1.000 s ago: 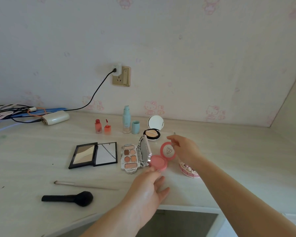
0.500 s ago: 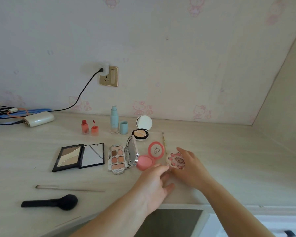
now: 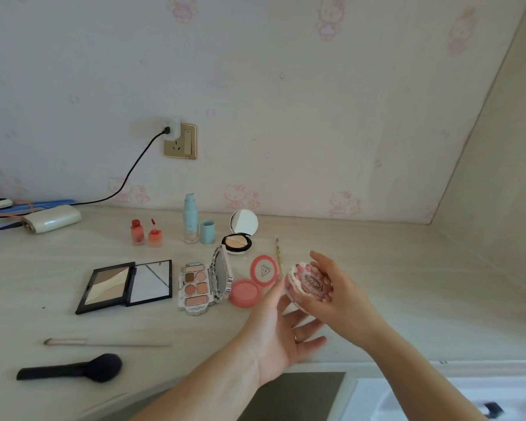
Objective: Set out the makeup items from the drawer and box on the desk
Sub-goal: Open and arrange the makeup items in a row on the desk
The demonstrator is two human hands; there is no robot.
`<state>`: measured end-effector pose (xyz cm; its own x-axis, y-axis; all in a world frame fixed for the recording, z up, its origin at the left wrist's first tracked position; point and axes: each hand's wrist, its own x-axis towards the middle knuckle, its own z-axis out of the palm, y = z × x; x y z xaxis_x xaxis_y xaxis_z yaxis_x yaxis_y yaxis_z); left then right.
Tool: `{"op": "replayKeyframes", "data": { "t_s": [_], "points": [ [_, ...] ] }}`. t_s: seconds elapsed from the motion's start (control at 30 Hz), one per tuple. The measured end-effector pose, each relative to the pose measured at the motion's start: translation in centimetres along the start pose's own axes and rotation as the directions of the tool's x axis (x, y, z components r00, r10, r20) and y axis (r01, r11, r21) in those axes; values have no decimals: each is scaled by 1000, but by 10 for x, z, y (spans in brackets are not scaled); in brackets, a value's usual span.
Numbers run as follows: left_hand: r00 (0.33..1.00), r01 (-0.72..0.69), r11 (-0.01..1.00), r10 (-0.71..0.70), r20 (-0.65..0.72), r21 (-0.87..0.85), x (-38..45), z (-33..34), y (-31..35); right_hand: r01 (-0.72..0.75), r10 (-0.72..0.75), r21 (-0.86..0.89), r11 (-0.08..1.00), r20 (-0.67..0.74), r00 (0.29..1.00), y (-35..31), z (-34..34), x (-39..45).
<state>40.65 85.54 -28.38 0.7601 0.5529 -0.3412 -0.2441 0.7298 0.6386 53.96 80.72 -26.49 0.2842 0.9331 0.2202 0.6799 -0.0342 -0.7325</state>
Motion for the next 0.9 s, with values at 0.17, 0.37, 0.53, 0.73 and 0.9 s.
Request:
{"op": "replayKeyframes", "data": {
  "t_s": [0.17, 0.37, 0.53, 0.73, 0.9],
  "points": [
    [992, -11, 1000, 11, 122, -2, -4, 6, -1, 26, -38, 110, 994, 107, 994, -8, -12, -15],
    [986, -9, 1000, 10, 167, -6, -5, 4, -5, 55, -71, 79, 995, 206, 976, -4, -20, -21],
    [983, -59, 996, 71, 172, -71, -3, 7, -12, 51, -45, -65, 997, 97, 994, -2, -15, -21],
    [980, -100, 985, 122, 158, -141, -1, 16, -18, 2, -5, 122, 993, 28, 1000, 6, -10, -25],
    [980, -128, 980, 148, 135, -151, 3, 19, -22, 4, 0, 227, 974, -20, 1000, 12, -1, -27]
  ]
}}
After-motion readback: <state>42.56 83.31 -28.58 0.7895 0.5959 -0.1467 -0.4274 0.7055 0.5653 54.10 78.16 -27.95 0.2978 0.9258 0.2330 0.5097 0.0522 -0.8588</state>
